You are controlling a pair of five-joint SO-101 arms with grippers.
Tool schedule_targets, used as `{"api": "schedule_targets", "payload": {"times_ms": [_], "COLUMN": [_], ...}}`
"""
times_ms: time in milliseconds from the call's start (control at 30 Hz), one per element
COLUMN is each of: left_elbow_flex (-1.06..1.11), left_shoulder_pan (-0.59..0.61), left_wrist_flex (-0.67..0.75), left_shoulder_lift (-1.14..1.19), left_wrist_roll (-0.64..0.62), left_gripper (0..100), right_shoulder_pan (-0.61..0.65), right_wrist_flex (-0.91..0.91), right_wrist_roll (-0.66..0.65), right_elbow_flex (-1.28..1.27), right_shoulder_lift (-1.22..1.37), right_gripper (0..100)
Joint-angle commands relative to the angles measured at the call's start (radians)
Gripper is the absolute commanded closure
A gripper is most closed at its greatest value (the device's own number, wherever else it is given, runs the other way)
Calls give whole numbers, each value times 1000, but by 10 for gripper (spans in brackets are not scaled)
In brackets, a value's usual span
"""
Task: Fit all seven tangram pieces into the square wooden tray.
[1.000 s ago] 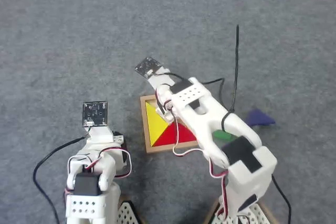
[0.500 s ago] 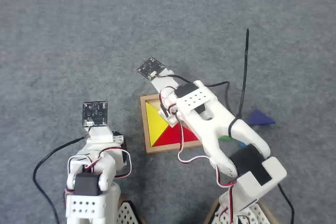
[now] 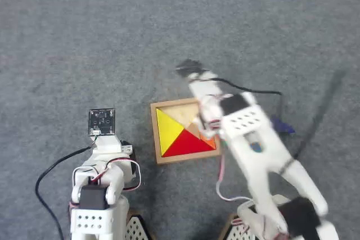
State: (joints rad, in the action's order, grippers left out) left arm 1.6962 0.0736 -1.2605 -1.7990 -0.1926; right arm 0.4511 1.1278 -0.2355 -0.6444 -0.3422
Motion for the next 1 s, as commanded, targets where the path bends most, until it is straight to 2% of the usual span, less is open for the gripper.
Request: {"api": "schedule_targets", "payload": {"times_ms": [0,133,467,700,967], "left_elbow_flex": [-13,-13,-13,-13,-13], "left_shoulder_pan": [6,6,6,6,6], "left_wrist_flex": [-2,-2,-2,-2,-2], "left_shoulder_lift": [-20,-20,-20,-20,-20], "left_wrist_roll": [9,9,9,9,9], "left_gripper": [986,986,986,986,986], "right_shoulder_pan": [-140,-191,-199,-194,-191], "right_wrist_flex": [15,-74,-111,-116,-110], "right_wrist_roll": [72,126,233,236,229], "right_elbow_flex": [-94,-175,-95,-32,-18], "right_shoulder_lift": [-99,-58,205,346,358], "right_gripper": [836,789,807,807,806]}}
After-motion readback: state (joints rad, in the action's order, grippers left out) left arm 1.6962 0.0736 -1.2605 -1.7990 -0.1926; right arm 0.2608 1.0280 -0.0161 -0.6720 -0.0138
